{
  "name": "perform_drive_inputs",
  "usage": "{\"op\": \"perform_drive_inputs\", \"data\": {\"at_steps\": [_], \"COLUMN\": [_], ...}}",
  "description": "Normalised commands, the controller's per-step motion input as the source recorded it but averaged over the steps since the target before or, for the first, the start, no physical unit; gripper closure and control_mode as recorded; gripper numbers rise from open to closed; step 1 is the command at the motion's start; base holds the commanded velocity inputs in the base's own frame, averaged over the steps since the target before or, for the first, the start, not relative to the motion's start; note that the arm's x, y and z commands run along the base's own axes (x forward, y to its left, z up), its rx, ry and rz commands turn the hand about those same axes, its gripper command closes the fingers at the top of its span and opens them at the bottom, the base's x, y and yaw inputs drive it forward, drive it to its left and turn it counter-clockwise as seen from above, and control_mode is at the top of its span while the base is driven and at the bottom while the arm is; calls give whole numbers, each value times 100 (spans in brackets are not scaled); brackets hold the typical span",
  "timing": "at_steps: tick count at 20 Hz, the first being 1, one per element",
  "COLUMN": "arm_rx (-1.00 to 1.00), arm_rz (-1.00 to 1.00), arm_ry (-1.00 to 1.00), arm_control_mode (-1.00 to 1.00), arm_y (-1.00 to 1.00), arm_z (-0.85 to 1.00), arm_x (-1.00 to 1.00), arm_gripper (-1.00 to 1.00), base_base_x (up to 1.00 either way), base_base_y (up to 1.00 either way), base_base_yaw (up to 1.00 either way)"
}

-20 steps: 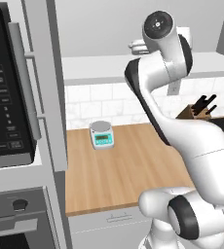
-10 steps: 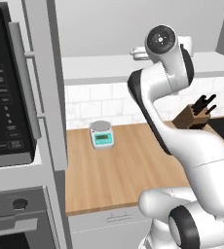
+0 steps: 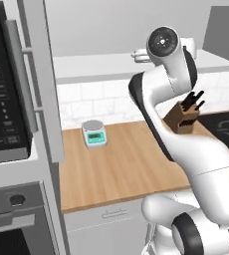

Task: Gather all objects into one cabinet and sort the glasses and bowls to opposite sides.

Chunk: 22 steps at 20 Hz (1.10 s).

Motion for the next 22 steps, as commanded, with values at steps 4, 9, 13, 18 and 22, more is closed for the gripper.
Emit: {"op": "perform_drive_inputs", "data": {"at_steps": [4,9,13,18,22], "arm_rx": [0,0,0,0,0], "arm_rz": [0,0,0,0,0], "arm_ry": [0,0,0,0,0], "arm_control_mode": [100,100,100,100,100], "arm_y": [0,0,0,0,0], "arm_z": [0,0,0,0,0], "arm_x": [0,0,0,0,0], "arm_gripper": [100,100,100,100,100], "base_base_x": [-40,-32,-36,-47,-52], "base_base_y": [-19,-20,-23,-30,-34], "base_base_yaw": [-46,-57,-61,-62,-62]}}
